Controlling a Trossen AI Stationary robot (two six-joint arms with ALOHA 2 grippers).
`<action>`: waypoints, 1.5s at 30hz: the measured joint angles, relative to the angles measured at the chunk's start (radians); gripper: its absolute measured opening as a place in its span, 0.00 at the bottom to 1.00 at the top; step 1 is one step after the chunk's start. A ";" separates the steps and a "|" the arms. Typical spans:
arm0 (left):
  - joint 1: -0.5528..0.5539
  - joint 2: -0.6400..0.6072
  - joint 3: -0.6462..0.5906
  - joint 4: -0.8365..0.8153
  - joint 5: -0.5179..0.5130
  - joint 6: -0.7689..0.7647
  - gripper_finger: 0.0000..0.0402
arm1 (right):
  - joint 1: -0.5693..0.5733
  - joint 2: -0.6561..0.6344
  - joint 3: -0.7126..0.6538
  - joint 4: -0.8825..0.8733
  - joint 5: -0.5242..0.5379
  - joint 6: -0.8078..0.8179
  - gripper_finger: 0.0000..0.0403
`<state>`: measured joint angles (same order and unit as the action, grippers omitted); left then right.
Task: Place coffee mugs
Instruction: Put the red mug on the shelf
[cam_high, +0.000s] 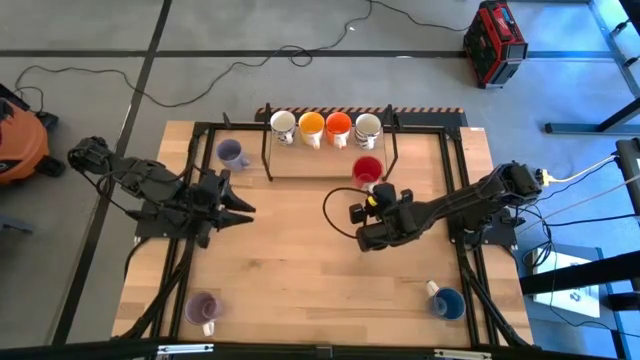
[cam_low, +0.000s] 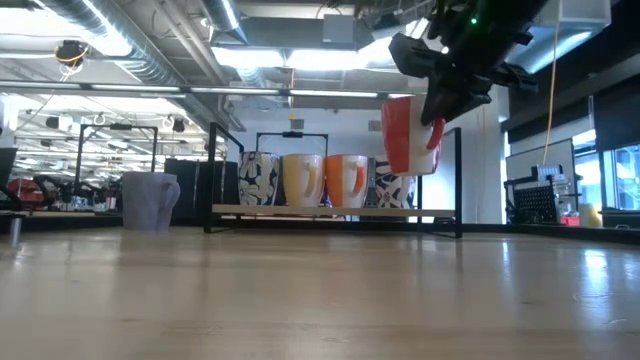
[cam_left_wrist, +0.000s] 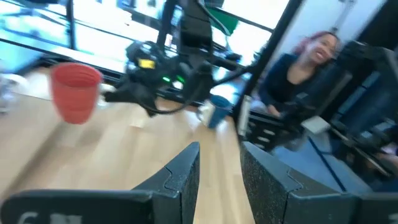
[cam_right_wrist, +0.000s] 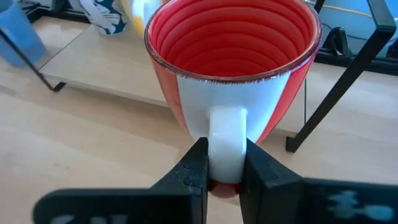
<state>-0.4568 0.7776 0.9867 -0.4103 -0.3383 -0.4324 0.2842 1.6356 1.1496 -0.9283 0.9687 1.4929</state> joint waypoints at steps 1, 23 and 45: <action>0.000 0.000 0.000 0.000 -0.023 0.000 0.27 | -0.007 0.000 0.000 0.000 -0.003 0.000 0.09; 0.000 0.002 0.000 0.002 -0.186 0.050 0.27 | -0.218 0.038 0.002 0.069 -0.019 -0.032 0.09; 0.000 0.002 0.000 0.008 -0.201 0.050 0.27 | -0.240 0.048 -0.174 0.339 -0.020 -0.009 0.09</action>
<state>-0.4568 0.7795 0.9867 -0.4023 -0.5396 -0.3825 0.0444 1.6836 0.9760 -0.5890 0.9485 1.4836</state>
